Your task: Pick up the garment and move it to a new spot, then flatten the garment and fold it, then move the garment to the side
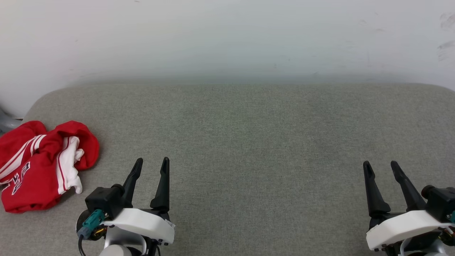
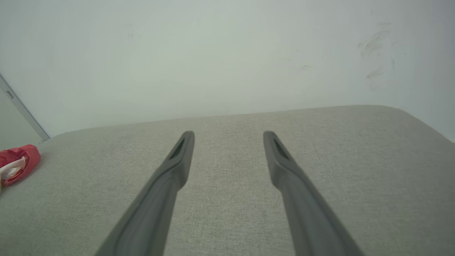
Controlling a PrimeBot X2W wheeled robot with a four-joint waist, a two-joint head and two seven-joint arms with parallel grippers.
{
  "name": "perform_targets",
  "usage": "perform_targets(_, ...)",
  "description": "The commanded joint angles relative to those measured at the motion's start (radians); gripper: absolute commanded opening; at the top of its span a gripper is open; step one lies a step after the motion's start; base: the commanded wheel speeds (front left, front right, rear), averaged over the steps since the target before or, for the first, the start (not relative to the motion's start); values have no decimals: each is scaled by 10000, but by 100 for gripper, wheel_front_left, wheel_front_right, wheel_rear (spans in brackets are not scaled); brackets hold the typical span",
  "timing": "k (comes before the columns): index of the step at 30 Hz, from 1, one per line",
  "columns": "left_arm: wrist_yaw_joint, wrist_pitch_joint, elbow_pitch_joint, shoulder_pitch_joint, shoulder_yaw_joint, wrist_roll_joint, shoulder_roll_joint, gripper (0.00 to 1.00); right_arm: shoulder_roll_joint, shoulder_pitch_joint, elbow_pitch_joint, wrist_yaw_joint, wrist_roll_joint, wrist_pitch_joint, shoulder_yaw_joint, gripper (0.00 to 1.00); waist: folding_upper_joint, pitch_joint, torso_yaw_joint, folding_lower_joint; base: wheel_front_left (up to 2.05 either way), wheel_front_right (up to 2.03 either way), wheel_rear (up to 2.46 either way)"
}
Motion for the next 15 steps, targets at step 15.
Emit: perform_targets(15,300,-391,84,-155,-190,1371,225,100,-24,112,-400,-1,-1366,55,-108,100,0,83,9,0,0,0,0)
